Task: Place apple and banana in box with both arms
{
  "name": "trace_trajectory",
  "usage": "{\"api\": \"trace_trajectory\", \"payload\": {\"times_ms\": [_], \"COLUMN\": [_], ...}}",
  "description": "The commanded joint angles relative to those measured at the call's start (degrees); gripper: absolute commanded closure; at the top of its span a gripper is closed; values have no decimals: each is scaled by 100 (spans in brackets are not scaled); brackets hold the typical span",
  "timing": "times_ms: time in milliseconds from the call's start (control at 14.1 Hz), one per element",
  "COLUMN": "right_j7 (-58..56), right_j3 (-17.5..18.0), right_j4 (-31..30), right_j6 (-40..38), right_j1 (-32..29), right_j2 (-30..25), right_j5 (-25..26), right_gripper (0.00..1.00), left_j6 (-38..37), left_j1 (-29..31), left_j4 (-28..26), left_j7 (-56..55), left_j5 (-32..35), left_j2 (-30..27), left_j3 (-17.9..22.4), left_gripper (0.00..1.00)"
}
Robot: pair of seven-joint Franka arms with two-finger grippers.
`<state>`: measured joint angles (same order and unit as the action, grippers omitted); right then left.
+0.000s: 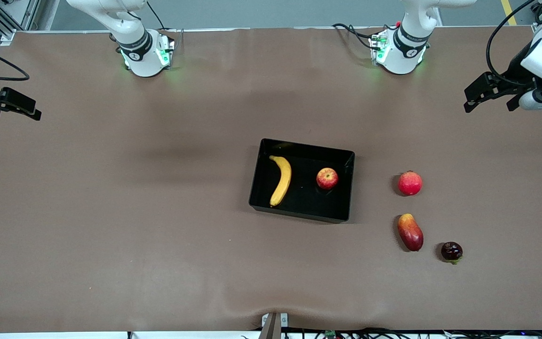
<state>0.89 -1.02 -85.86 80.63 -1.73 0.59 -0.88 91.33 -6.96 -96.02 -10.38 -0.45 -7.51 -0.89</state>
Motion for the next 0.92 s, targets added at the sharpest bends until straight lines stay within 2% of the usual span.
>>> {"api": "trace_trajectory", "payload": {"times_ms": [0, 213, 854], "right_j7": [104, 104, 104], "right_j3": [22, 22, 22], "right_j4": [60, 60, 60], "right_j6": [-38, -29, -29], "right_j1": [-21, -21, -21], "right_j2": [-6, -6, -6], "right_j5": [-62, -70, -70], "right_gripper": [0, 0, 0], "left_j6": [-150, -299, -423], "left_j1": [-42, -33, -42], "left_j4": [118, 381, 505], "left_j7": [-148, -148, -157], "left_j5": [-96, -26, 27], "left_j2": [22, 170, 321], "left_j3": [1, -7, -7], "left_gripper": [0, 0, 0]}}
